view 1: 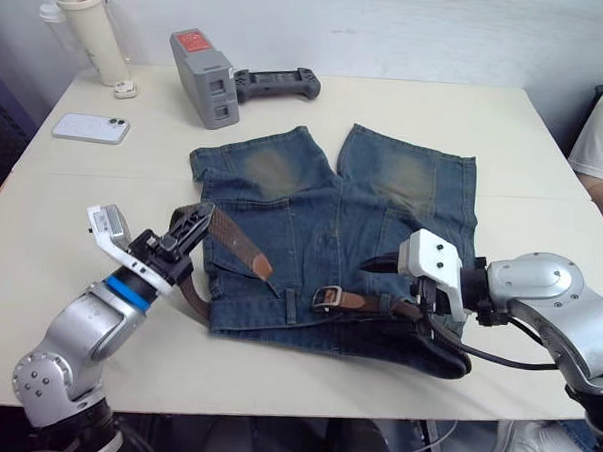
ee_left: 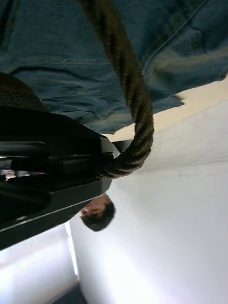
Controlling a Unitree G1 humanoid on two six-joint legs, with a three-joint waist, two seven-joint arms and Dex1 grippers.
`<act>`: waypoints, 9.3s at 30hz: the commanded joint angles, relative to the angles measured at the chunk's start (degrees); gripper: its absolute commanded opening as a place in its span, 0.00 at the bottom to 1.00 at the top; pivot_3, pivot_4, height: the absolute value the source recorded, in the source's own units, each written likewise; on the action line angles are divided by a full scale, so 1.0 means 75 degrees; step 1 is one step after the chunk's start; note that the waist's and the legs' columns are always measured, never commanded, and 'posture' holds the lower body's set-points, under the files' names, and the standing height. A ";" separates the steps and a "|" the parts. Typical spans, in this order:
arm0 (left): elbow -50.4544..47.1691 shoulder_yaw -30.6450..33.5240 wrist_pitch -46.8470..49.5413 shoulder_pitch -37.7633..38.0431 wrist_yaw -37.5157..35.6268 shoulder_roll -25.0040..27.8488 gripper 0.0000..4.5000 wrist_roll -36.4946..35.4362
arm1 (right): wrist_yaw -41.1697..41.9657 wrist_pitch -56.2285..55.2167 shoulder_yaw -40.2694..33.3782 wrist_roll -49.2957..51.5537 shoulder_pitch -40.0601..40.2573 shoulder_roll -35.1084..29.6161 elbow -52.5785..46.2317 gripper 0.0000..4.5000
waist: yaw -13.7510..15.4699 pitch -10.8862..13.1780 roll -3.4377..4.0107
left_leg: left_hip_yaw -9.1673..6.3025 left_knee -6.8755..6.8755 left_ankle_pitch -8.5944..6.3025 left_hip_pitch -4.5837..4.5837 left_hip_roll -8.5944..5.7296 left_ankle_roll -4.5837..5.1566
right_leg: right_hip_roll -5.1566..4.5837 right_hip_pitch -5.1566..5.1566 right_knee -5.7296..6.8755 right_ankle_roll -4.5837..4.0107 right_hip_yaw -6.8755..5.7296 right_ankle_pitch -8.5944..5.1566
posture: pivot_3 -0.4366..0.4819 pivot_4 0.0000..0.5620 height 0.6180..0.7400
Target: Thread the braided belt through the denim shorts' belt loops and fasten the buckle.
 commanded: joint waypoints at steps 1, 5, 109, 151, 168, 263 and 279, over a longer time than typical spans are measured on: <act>-0.0555 -0.0134 -0.0322 0.0451 -0.0393 -0.0045 0.00 -0.0067 | 0.0328 -0.0221 -0.0301 0.0100 -0.0239 -0.0172 0.0365 0.57 | 0.0016 0.0000 0.0000 | -0.0001 0.0000 0.0000 0.0000 0.0000 0.0000 | 0.0000 0.0002 0.0000 0.0000 0.0000 0.0000 | 0.48 0.27 1.00; -0.0900 -0.0538 -0.0395 0.1350 -0.1166 0.0416 0.00 -0.0067 | 0.0640 -0.0227 -0.0015 0.0002 -0.0463 -0.0255 0.0659 0.15 | 0.0023 0.0001 0.0001 | -0.0002 0.0006 0.0000 -0.0004 0.0000 0.0000 | -0.0001 0.0003 -0.0004 -0.0004 -0.0001 0.0003 | 0.48 0.27 1.00; -0.1260 -0.1717 -0.2499 0.1822 0.1034 0.0430 0.00 -0.0067 | -0.0487 0.0074 0.1687 -0.1687 0.1100 0.0290 0.0269 0.02 | 0.0028 -0.0054 0.0022 | -0.0007 -0.0047 -0.0048 0.0112 0.0052 -0.0023 | 0.0051 0.0141 -0.0136 -0.0065 -0.0015 0.0008 | 0.48 0.27 1.00; 0.0207 -0.0615 -0.2156 -0.3942 0.6017 -0.3965 0.00 -0.0067 | -0.4163 -0.2917 0.2265 -0.4673 -0.0397 0.2769 0.0092 0.99 | 0.0056 0.0001 0.0047 | -0.0016 -0.0018 -0.0038 0.0021 0.0051 -0.0030 | 0.0072 0.0088 -0.0163 -0.0009 -0.0021 0.0040 | 0.48 0.27 1.00; -0.0201 -0.1006 -0.2677 -0.3829 0.6279 -0.3997 0.00 -0.0067 | -0.4384 -0.3561 0.1832 -0.5546 -0.0286 0.3260 0.0809 0.15 | 0.0058 0.0001 0.0047 | -0.0034 -0.0015 -0.0035 0.0003 0.0049 -0.0027 | 0.0074 0.0087 -0.0155 -0.0010 -0.0042 0.0041 | 0.48 0.27 1.00; -0.0810 -0.1417 -0.2231 -0.2204 0.5739 -0.2791 0.00 -0.0067 | -0.1885 0.0280 -0.0433 -0.2435 -0.0345 0.3221 0.0412 0.99 | 0.0006 -0.0002 0.0056 | -0.0042 -0.0007 -0.0027 0.0004 0.0051 -0.0029 | 0.0079 0.0083 -0.0112 -0.0015 -0.0036 0.0042 | 0.48 0.27 1.00; -0.0827 -0.1467 -0.1887 -0.1393 0.4234 -0.2290 0.00 -0.0067 | -0.1731 0.1034 0.1716 -0.2538 -0.2180 0.3324 0.3798 0.99 | 0.0037 -0.0006 0.0064 | -0.0030 0.0002 -0.0024 -0.0004 0.0053 -0.0029 | 0.0079 0.0055 -0.0076 -0.0021 -0.0015 0.0039 | 0.48 0.27 1.00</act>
